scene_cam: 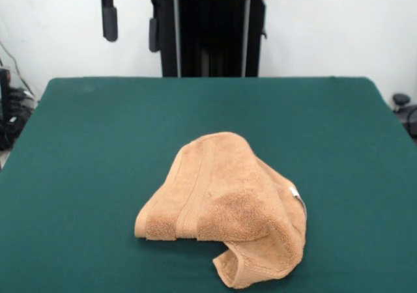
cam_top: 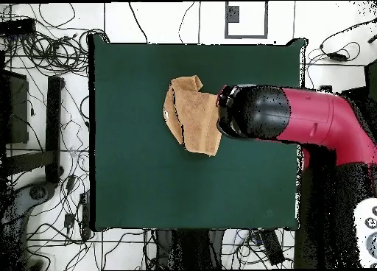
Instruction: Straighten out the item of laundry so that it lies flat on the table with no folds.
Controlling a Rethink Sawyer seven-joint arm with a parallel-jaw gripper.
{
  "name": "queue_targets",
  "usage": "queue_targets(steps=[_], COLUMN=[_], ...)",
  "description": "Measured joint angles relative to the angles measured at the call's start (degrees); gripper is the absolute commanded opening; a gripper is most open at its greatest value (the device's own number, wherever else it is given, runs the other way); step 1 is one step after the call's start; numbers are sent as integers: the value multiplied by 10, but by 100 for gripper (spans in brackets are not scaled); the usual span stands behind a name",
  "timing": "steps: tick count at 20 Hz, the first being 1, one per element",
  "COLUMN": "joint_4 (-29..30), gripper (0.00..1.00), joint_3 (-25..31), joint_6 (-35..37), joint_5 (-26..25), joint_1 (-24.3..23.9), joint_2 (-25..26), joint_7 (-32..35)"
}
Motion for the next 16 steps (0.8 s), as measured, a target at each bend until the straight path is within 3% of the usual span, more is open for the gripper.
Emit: queue_targets(steps=[16], joint_4=[0], gripper=[100], joint_3=[0], joint_6=[-51], joint_5=[-3], joint_1=[0], joint_2=[51], joint_7=[0])
